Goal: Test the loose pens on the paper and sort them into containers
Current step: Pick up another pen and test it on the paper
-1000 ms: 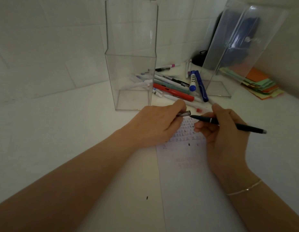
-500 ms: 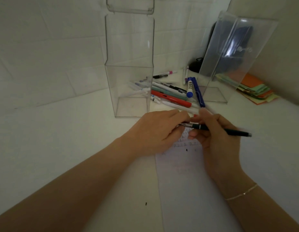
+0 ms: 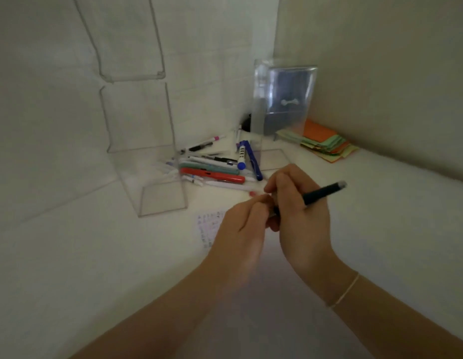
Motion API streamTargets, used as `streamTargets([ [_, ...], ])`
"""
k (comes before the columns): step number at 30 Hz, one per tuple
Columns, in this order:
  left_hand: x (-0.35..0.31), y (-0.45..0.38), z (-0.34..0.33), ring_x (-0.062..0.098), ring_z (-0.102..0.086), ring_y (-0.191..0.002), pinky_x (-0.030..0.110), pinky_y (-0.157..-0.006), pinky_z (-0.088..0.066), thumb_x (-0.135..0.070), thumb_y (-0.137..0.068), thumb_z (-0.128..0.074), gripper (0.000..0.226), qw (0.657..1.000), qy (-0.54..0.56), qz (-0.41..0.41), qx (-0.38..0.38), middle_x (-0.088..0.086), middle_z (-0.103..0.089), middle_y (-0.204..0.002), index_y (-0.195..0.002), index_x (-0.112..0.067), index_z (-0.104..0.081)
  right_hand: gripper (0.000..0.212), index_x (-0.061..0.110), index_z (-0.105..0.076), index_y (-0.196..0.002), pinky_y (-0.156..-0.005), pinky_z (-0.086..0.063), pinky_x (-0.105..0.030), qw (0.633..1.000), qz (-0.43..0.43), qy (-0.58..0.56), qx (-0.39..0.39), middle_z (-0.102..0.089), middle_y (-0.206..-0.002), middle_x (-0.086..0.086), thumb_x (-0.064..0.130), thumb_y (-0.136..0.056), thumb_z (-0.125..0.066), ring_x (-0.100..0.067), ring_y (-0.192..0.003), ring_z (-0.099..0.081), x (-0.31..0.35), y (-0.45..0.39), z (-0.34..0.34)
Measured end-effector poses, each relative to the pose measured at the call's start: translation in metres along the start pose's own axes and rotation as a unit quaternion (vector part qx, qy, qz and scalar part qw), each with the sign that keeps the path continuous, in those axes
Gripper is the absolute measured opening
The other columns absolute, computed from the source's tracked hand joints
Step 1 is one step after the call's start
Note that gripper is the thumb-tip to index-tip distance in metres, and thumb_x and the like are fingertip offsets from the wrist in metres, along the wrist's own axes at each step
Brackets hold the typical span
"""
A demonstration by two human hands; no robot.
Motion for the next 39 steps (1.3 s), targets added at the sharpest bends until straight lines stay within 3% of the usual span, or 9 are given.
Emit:
streamTargets([
  [5, -0.026, -0.001, -0.078, -0.002, -0.047, -0.045, 0.008, -0.052, -0.039, -0.011, -0.099, -0.031, 0.045, 0.992, 0.083, 0.038, 0.092, -0.009, -0.053, -0.047, -0.059, -0.018, -0.051, 0.045, 0.0, -0.051, -0.065, -0.04, -0.038, -0.02, 0.992, 0.008, 0.122, -0.005, -0.048, -0.04, -0.002, 0.035, -0.092, -0.055, -0.017, -0.036, -0.049, 0.048, 0.008, 0.082],
  [8, -0.02, -0.014, -0.128, 0.007, -0.064, -0.074, 0.024, -0.072, -0.049, -0.03, -0.095, -0.037, 0.03, 0.989, 0.057, 0.027, 0.137, -0.006, -0.067, -0.078, -0.085, -0.018, -0.063, 0.045, 0.002, -0.057, -0.059, -0.038, -0.035, -0.015, 0.975, 0.062, 0.131, -0.171, -0.046, -0.036, 0.001, 0.034, -0.091, -0.055, -0.008, -0.032, -0.042, 0.075, 0.022, 0.167],
  [10, -0.011, -0.019, -0.161, 0.008, -0.058, -0.107, 0.027, -0.094, -0.043, -0.038, -0.094, -0.033, 0.034, 0.981, -0.092, -0.041, 0.168, -0.007, -0.064, -0.112, -0.11, -0.025, -0.059, 0.038, 0.011, -0.061, -0.063, -0.051, -0.044, -0.016, 0.936, 0.116, 0.135, -0.305, -0.05, -0.04, 0.001, 0.035, -0.093, -0.054, -0.01, -0.037, -0.046, 0.08, 0.043, 0.23],
  [14, 0.009, -0.007, -0.225, 0.012, -0.015, -0.143, 0.03, -0.115, -0.007, -0.049, -0.094, -0.016, 0.057, 0.84, -0.396, -0.22, 0.298, -0.005, -0.023, -0.155, -0.146, -0.027, -0.028, 0.019, 0.017, -0.061, -0.083, -0.064, -0.049, -0.023, 0.862, 0.089, 0.194, -0.461, -0.06, -0.062, 0.005, 0.031, -0.093, -0.055, -0.014, -0.059, -0.057, 0.038, 0.111, 0.33],
  [18, 0.027, 0.002, -0.252, 0.008, 0.005, -0.144, 0.03, -0.115, 0.007, -0.05, -0.093, -0.012, 0.057, 0.795, -0.446, -0.229, 0.342, -0.007, -0.001, -0.159, -0.148, -0.036, -0.01, 0.017, 0.011, -0.063, -0.098, -0.053, -0.041, -0.025, 0.845, -0.19, 0.268, -0.422, -0.06, -0.073, -0.007, 0.016, -0.096, -0.048, -0.021, -0.061, -0.052, -0.068, 0.174, 0.376],
  [22, 0.031, 0.001, -0.254, 0.005, 0.006, -0.144, 0.031, -0.117, 0.005, -0.048, -0.099, -0.018, 0.051, 0.787, -0.461, -0.216, 0.349, -0.008, 0.0, -0.158, -0.148, -0.038, -0.009, 0.004, 0.024, -0.06, -0.09, -0.074, -0.056, -0.044, 0.82, -0.407, 0.287, -0.283, -0.067, -0.091, -0.007, 0.025, -0.087, -0.059, -0.025, -0.079, -0.065, -0.167, 0.206, 0.389],
  [31, 0.03, 0.002, -0.254, 0.002, 0.006, -0.143, 0.028, -0.116, 0.006, -0.046, -0.099, -0.021, 0.05, 0.8, -0.442, -0.215, 0.344, -0.01, -0.002, -0.158, -0.148, -0.039, -0.012, 0.04, 0.011, -0.06, -0.123, -0.084, -0.051, -0.037, 0.795, -0.505, 0.285, -0.176, -0.062, -0.119, -0.019, 0.008, -0.083, -0.063, -0.033, -0.095, -0.061, -0.227, 0.186, 0.405],
  [35, 0.031, 0.002, -0.253, 0.003, 0.002, -0.144, 0.028, -0.117, 0.003, -0.046, -0.099, -0.025, 0.05, 0.808, -0.43, -0.22, 0.337, -0.009, -0.006, -0.158, -0.147, -0.038, -0.016, 0.016, 0.0, -0.065, -0.092, -0.081, -0.052, -0.042, 0.789, -0.385, 0.337, -0.34, -0.067, -0.096, -0.017, 0.007, -0.084, -0.053, -0.034, -0.084, -0.061, -0.171, 0.16, 0.417],
  [39, 0.026, -0.004, -0.253, 0.001, -0.014, -0.141, 0.026, -0.116, -0.005, -0.042, -0.097, -0.041, 0.043, 0.858, -0.352, -0.166, 0.335, -0.01, -0.025, -0.153, -0.14, -0.034, -0.038, 0.029, 0.024, -0.045, -0.075, -0.07, -0.042, -0.015, 0.796, -0.024, 0.279, -0.537, -0.049, -0.087, -0.005, -0.004, -0.076, -0.042, -0.004, -0.068, -0.044, -0.031, 0.096, 0.388],
])
Point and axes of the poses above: each hand's wrist, its own y-axis away from the middle knuckle, its own z-axis out of the back of the hand, x = y × z, the point moved 4 cm from there along -y, towards the middle knuckle
